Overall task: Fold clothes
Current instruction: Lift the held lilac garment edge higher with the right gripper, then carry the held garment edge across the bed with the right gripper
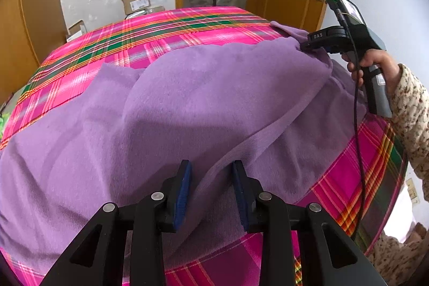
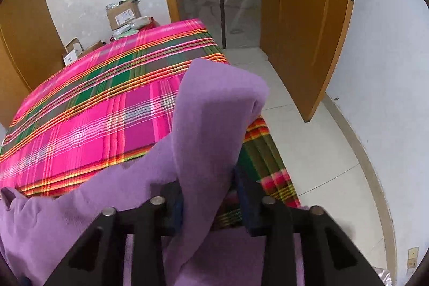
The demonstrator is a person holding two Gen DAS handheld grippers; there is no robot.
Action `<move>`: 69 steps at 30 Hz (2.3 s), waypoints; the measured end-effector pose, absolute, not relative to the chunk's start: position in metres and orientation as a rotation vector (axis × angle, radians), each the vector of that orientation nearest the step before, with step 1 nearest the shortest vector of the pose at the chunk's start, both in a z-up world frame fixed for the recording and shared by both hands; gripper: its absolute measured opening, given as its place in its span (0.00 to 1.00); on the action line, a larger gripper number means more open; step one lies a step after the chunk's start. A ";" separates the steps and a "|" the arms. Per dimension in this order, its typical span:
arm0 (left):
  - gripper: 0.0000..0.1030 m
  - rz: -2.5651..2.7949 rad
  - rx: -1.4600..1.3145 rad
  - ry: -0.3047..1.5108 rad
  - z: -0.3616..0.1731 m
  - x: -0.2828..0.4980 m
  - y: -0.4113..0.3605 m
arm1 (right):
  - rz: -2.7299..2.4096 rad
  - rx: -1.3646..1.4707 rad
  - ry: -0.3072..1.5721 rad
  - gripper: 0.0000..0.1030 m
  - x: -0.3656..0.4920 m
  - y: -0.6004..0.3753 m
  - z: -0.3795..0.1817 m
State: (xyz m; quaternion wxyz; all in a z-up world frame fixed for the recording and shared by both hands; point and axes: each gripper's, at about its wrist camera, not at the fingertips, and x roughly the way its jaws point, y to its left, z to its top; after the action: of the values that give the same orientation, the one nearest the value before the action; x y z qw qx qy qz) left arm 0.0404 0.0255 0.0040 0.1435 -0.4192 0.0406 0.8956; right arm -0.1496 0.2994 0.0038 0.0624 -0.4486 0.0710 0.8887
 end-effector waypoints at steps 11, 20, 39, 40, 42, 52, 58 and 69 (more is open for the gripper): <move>0.07 2.597 -1.173 0.101 0.011 0.039 0.026 | 2.815 -1.187 0.364 0.06 -0.127 0.317 0.030; 0.05 2.673 -1.034 0.053 0.042 0.052 0.021 | 2.903 -0.954 0.399 0.06 -0.092 0.328 0.078; 0.05 2.610 -1.080 0.149 0.026 0.077 0.046 | 2.808 -0.990 0.478 0.06 -0.014 0.373 0.037; 0.05 2.607 -1.089 0.150 0.024 0.078 0.047 | 2.801 -0.998 0.501 0.06 -0.011 0.376 0.032; 0.05 2.605 -1.095 0.151 0.021 0.082 0.049 | 2.786 -1.013 0.546 0.06 -0.005 0.382 0.021; 0.05 2.610 -1.119 0.174 0.016 0.088 0.053 | 2.757 -1.065 0.746 0.07 0.010 0.400 0.005; 0.05 2.598 -1.148 0.187 0.012 0.087 0.054 | 2.704 -1.057 0.942 0.08 0.024 0.419 -0.009; 0.05 2.597 -1.169 0.202 0.008 0.086 0.057 | 2.589 -1.041 1.238 0.08 0.043 0.438 -0.026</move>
State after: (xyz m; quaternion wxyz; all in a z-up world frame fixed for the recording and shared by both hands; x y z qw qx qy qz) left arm 0.0859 0.0566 0.0085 0.1428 -0.4052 0.0701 0.9003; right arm 0.0433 0.4385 -0.0260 0.0445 -0.3407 0.4052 0.8472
